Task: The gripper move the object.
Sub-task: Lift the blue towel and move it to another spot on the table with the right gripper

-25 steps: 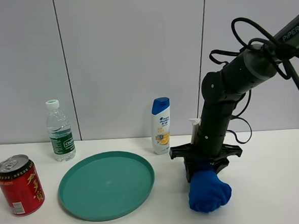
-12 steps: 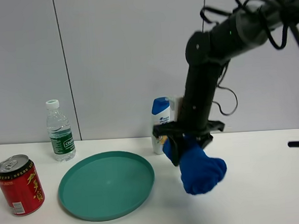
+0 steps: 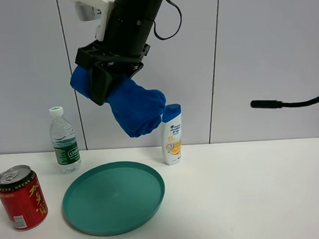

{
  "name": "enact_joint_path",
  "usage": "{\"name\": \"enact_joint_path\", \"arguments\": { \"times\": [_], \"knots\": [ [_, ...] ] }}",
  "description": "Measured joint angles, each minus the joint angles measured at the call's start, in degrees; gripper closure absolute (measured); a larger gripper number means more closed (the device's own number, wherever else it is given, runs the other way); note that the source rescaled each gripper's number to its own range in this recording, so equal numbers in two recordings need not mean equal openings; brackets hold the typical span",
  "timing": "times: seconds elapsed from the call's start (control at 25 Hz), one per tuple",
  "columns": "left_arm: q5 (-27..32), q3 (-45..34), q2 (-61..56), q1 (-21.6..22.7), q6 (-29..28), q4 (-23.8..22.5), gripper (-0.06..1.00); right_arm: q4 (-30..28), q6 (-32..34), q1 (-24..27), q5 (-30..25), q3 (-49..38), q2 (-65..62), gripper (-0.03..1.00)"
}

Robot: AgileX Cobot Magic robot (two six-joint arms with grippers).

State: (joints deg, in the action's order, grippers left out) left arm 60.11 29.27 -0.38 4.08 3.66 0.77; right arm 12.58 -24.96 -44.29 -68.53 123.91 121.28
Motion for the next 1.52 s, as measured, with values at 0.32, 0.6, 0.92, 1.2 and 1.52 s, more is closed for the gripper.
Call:
{"name": "enact_joint_path", "arguments": {
  "times": [0.32,0.6,0.92,1.2,1.52],
  "knots": [
    [0.0,0.0,0.0,0.0,0.0,0.0,-0.06,-4.93,-15.22,0.05,0.89,5.18,12.35,0.97],
    [0.0,0.0,0.0,0.0,0.0,0.0,-0.06,-4.97,-18.57,0.05,6.92,5.25,18.72,0.97],
    [0.0,0.0,0.0,0.0,0.0,0.0,-0.06,0.42,-18.94,-0.01,10.07,5.38,21.29,0.97],
    [0.0,0.0,0.0,0.0,0.0,0.0,-0.06,2.32,-18.13,-0.01,9.66,5.43,22.19,0.52],
    [0.0,0.0,0.0,0.0,0.0,0.0,-0.06,0.3,-5.75,-0.01,6.88,5.43,19.28,0.3]
  ]
}}
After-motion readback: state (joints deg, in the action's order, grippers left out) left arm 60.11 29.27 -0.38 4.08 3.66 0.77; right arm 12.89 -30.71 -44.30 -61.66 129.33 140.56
